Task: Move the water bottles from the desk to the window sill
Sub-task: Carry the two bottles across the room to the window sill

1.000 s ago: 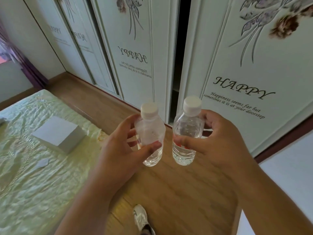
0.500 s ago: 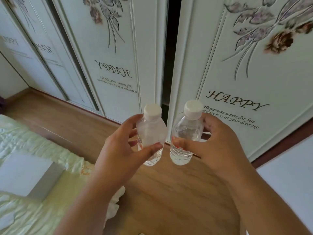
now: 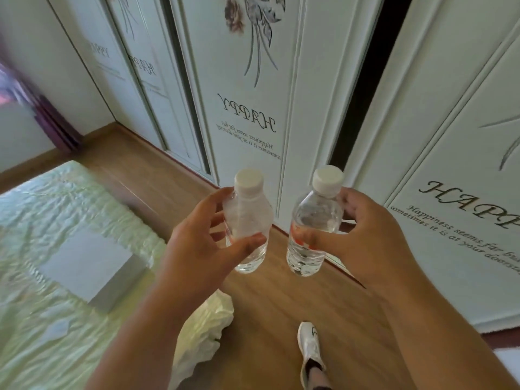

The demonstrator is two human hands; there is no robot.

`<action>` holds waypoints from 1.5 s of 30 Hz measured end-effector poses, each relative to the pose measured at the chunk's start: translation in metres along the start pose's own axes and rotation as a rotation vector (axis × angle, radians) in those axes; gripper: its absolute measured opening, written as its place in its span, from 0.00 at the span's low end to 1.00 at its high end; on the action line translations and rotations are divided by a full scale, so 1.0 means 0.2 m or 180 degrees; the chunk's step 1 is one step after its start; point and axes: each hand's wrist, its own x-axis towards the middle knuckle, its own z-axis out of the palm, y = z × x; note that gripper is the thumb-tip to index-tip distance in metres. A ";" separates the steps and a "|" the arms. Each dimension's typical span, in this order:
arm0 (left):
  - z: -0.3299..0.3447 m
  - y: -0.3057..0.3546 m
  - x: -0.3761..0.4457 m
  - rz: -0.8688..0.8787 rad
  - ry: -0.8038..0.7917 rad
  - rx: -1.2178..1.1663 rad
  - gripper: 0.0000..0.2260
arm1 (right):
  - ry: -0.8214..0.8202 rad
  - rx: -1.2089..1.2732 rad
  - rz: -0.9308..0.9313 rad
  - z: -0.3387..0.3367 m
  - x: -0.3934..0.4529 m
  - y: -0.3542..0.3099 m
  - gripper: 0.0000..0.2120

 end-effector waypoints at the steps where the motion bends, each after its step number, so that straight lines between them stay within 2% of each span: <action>1: -0.01 0.00 0.03 -0.0029 0.0083 0.0052 0.40 | -0.0060 0.0030 -0.0036 0.01 0.06 0.00 0.35; 7: 0.02 0.04 0.25 -0.0276 0.0595 0.0322 0.40 | -0.0554 0.0282 -0.0269 0.03 0.48 0.01 0.35; 16: 0.16 0.18 0.55 -0.0545 0.1339 0.0224 0.41 | -0.1139 0.0296 -0.0836 -0.02 1.09 -0.02 0.30; 25: 0.20 0.17 0.71 -0.0811 0.1616 0.0316 0.39 | -0.1618 0.0437 -0.1097 0.07 1.37 -0.02 0.31; 33: 0.12 0.01 0.95 -0.0774 0.1538 0.0213 0.39 | -0.1586 0.0277 -0.1105 0.21 1.57 -0.05 0.32; 40: -0.09 -0.17 1.27 -0.0565 0.1329 0.0063 0.37 | -0.1350 0.0105 -0.1006 0.40 1.80 -0.22 0.27; 45: -0.31 -0.30 1.47 -0.0404 0.1378 0.0061 0.38 | -0.1203 0.0161 -0.1042 0.58 1.95 -0.38 0.24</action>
